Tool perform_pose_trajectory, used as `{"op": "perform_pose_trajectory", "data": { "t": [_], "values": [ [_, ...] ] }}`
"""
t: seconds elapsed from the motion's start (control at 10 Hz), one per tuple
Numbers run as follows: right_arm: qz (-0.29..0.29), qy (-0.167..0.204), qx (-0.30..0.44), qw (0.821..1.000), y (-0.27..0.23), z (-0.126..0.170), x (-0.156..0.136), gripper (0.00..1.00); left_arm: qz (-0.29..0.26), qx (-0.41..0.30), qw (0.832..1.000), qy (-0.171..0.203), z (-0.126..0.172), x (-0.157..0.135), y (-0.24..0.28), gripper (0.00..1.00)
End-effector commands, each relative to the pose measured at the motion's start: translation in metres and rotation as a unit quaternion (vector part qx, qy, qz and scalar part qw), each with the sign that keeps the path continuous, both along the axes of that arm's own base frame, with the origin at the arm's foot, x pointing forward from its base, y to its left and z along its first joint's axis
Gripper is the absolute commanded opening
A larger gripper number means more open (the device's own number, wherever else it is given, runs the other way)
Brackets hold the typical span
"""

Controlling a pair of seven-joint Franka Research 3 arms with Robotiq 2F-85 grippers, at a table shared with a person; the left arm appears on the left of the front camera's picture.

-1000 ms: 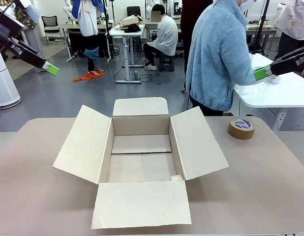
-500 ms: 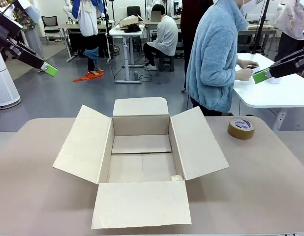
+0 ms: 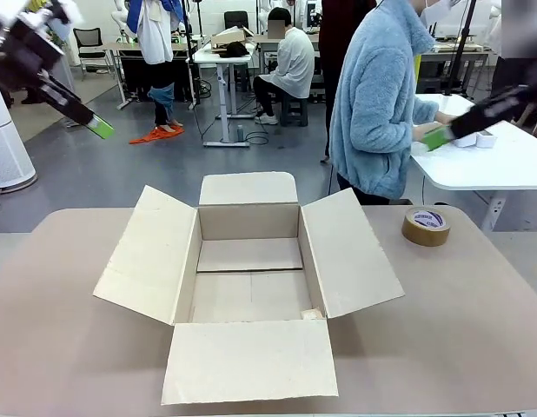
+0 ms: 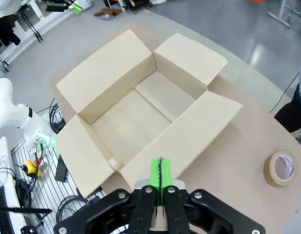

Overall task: Wrap the clocks to prevent damage.
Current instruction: Open the side flaps of the Package Box.

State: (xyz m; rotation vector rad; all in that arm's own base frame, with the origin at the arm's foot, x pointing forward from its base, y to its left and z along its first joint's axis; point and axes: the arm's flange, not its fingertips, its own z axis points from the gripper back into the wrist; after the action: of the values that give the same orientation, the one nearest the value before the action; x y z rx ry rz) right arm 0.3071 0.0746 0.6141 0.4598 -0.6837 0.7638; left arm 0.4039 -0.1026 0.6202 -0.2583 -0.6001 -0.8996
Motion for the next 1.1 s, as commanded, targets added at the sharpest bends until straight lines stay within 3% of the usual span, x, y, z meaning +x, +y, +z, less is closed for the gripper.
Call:
{"op": "perform_pose_trajectory", "data": {
  "t": [0.0, 0.1, 0.3, 0.5, 0.6, 0.7, 0.8, 1.0],
  "values": [
    [-0.057, 0.063, -0.044, 0.995, 0.081, 0.014, 0.010, 0.01, 0.094, 0.090, 0.989, 0.072, -0.012, -0.030, -0.060, 0.00],
    [-0.092, 0.103, -0.066, 0.988, 0.110, 0.011, 0.011, 0.01, 0.122, 0.122, 0.981, 0.092, -0.020, -0.038, -0.085, 0.00],
    [-0.198, 0.189, -0.137, 0.952, 0.141, -0.010, 0.025, 0.01, 0.225, 0.183, 0.950, 0.118, -0.052, -0.041, -0.129, 0.00],
    [-0.258, 0.230, -0.168, 0.923, 0.148, -0.033, 0.046, 0.01, 0.285, 0.185, 0.929, 0.145, -0.076, -0.030, -0.143, 0.00],
    [-0.285, 0.235, -0.188, 0.910, 0.145, -0.044, 0.054, 0.01, 0.292, 0.174, 0.928, 0.155, -0.080, -0.026, -0.141, 0.00],
    [-0.260, 0.253, -0.193, 0.912, 0.146, -0.048, 0.056, 0.01, 0.278, 0.156, 0.931, 0.180, -0.078, -0.022, -0.137, 0.00],
    [-0.270, 0.216, -0.179, 0.921, 0.138, -0.051, 0.047, 0.01, 0.283, 0.195, 0.929, 0.141, -0.092, -0.038, -0.140, 0.00],
    [-0.270, 0.216, -0.179, 0.921, 0.138, -0.051, 0.047, 0.01, 0.283, 0.195, 0.929, 0.141, -0.092, -0.038, -0.140, 0.00]
  ]
}}
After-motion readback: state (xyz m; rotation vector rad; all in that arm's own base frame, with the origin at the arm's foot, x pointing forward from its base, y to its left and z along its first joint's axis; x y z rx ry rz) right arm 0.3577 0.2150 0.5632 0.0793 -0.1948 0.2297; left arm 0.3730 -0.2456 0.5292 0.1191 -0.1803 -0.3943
